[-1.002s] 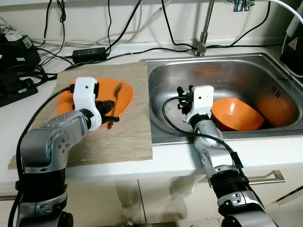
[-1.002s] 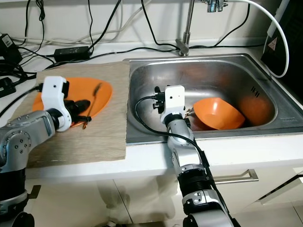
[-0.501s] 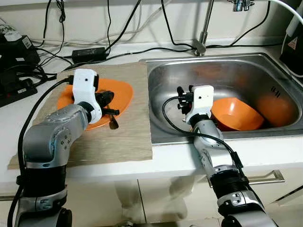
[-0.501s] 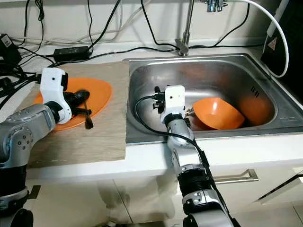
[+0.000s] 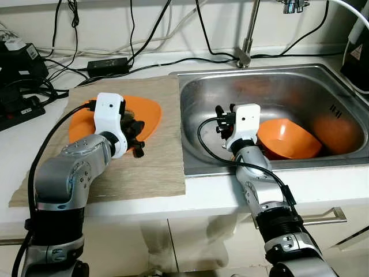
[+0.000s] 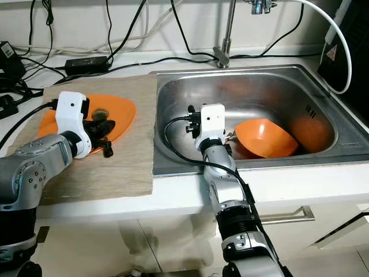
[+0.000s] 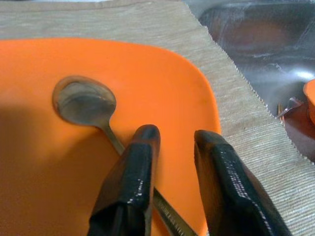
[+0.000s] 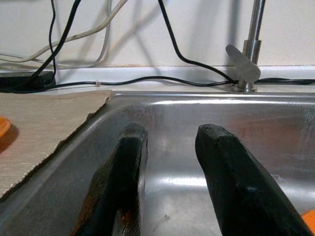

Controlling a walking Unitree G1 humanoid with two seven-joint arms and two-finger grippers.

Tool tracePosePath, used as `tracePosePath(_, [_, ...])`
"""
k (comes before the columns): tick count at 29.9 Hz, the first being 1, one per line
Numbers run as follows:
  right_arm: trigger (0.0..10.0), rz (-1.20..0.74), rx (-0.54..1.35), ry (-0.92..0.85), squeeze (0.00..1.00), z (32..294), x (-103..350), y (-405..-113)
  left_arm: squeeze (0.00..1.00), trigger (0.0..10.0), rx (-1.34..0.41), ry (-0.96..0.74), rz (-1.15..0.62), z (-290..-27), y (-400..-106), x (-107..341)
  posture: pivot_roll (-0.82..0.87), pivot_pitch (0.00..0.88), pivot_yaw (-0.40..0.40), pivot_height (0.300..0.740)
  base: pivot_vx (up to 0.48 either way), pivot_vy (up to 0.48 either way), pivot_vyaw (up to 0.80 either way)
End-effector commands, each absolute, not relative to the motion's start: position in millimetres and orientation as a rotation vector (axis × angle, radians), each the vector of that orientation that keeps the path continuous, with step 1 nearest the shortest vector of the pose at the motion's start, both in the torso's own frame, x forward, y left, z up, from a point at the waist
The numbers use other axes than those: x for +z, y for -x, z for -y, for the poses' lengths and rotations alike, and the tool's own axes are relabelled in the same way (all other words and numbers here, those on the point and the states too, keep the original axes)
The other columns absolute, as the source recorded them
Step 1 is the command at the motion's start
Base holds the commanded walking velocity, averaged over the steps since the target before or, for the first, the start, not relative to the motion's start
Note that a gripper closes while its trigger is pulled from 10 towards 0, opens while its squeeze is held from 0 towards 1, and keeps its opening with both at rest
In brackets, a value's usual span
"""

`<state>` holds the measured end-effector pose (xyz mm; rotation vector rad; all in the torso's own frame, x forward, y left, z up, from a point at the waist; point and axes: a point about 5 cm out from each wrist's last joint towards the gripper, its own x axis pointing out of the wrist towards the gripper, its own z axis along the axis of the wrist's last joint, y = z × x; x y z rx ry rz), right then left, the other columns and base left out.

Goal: Kitchen organization

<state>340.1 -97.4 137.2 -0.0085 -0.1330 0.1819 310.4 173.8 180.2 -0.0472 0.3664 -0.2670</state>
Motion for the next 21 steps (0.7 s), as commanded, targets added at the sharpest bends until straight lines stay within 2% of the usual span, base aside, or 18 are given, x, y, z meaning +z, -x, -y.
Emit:
tracePosePath(1, [10.0, 0.126, 0.178, 0.0, 0.0, 98, 137, -339, 1.0, 10.0, -0.247, 0.034, -0.383, -177, -312, 177, -0.04, 0.0, 0.097, 0.74, 0.0, 0.0, 0.0])
tracePosePath(4, [10.0, 0.125, 0.177, 0.002, 0.0, 99, 137, -339, 1.0, 10.0, -0.234, 0.023, -0.407, -178, -313, 173, -0.04, 0.0, 0.097, 0.74, 0.0, 0.0, 0.0])
tracePosePath(5, [10.0, 0.123, 0.176, 0.003, 0.0, 99, 137, -339, 0.0, 10.0, -0.228, 0.015, -0.422, -179, -313, 170, -0.05, 0.0, 0.098, 0.74, 0.0, 0.0, 0.0])
tracePosePath(21, [10.0, 0.116, 0.176, 0.01, 0.0, 100, 135, -337, 0.0, 10.0, -0.177, -0.022, -0.459, -186, -314, 161, -0.05, 0.0, 0.098, 0.74, 0.0, 0.0, 0.0])
